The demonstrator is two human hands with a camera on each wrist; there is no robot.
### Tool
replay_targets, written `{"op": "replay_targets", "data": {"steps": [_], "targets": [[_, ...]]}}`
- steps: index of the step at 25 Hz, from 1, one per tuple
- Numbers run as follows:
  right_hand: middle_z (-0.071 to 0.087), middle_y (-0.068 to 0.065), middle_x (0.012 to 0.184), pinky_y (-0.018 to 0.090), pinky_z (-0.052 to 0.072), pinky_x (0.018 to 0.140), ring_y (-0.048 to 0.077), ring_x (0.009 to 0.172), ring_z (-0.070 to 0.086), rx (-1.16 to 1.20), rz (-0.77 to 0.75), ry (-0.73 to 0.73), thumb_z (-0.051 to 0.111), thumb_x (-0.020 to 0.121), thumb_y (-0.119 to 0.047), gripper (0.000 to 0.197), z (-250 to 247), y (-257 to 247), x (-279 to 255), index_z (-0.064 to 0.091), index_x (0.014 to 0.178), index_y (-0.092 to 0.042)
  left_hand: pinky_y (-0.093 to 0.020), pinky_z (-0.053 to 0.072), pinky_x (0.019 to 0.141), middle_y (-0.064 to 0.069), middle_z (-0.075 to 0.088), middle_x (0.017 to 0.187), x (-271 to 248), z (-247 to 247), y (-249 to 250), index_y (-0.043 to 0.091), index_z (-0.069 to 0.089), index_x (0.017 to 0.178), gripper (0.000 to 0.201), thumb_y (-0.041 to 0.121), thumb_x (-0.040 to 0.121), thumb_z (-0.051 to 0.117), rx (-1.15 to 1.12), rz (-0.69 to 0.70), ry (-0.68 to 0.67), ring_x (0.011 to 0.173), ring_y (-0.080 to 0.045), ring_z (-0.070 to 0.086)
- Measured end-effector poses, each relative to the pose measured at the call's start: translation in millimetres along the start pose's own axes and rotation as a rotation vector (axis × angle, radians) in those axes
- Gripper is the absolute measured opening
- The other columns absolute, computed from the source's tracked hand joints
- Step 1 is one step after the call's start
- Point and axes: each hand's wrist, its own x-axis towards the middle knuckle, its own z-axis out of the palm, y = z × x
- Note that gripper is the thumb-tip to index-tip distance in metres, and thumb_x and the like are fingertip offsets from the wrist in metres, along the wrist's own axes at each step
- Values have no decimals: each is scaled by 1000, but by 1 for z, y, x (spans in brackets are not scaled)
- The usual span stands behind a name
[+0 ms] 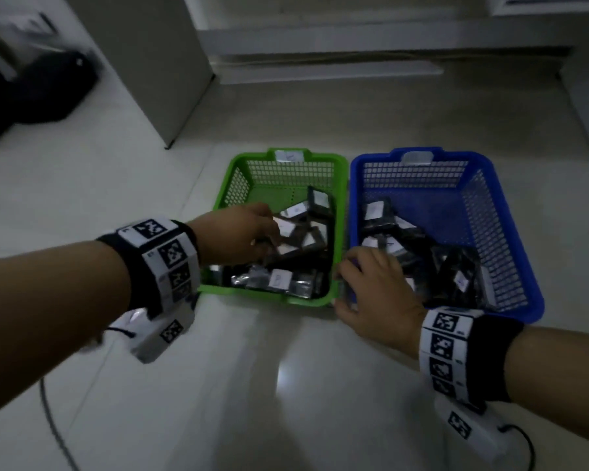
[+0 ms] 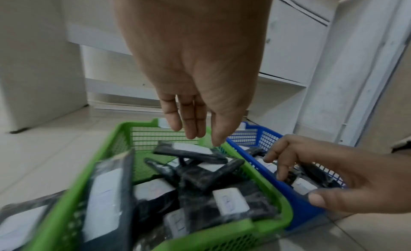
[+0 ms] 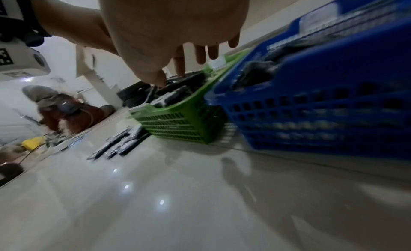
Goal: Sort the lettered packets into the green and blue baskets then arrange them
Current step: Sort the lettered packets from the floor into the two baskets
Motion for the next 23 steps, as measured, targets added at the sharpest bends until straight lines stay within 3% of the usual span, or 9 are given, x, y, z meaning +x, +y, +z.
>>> {"op": "replay_targets", "data": {"steps": [2,5,10,12,14,17,19,21,23], "targets": [[56,7,110,41,46,93,29,106,55,-61,-170,-73,49,71,-43,38,2,-39,20,61,99,-20,-27,47,86,2,51,115,-44,-2,-38,27,66,110,24,26,87,59,-13,-66,-11,89,-11,53],[56,7,116,38,47,93,27,111,53,-112,-371,-198,52,73,-39,38,15,-105,50,61,105,-21,-23,46,82,4,54,109,-105,16,-96,28,67,106,21,25,87,60,-51,-178,29,89,-12,57],[50,8,123,40,49,87,26,116,46,-32,-483,-299,52,86,-22,33,70,-199,84,59,117,-14,-27,49,82,4,60,100,-149,94,-179,25,69,101,19,20,85,59,-259,-446,167,86,-14,61],[47,7,124,38,48,87,25,113,45,-21,-404,-302,49,89,-16,37,103,-228,98,52,126,-14,-22,44,78,0,63,102,-153,127,-197,20,69,103,21,18,84,61,-381,-540,265,88,-15,61],[39,8,131,38,49,89,27,118,41,35,-207,-316,48,89,-12,46,134,-248,111,42,134,-18,-21,40,76,1,60,101,-155,154,-205,18,65,108,26,20,82,65,-491,-626,346,90,-16,61],[16,13,150,41,42,104,33,134,27,73,35,-311,50,91,-16,57,167,-263,128,28,142,-28,-26,47,80,1,53,112,-162,190,-207,18,53,121,53,29,75,75,-607,-698,320,94,-15,57],[9,15,154,42,36,108,35,139,20,62,132,-260,48,94,-23,52,174,-267,137,30,141,-34,-32,50,86,-3,49,123,-165,205,-205,18,46,128,69,31,69,80,-637,-715,275,100,-17,56],[18,15,149,41,34,108,34,136,24,41,173,-193,46,96,-24,45,180,-267,143,37,138,-36,-32,51,85,-4,50,122,-166,212,-201,19,42,131,75,30,67,81,-652,-717,248,101,-18,55],[36,6,131,29,40,100,24,124,36,84,178,-108,48,95,-22,39,190,-262,147,46,133,-31,-20,45,70,3,55,106,-168,214,-198,19,44,125,67,30,69,80,-723,-744,242,89,-14,55]]}}
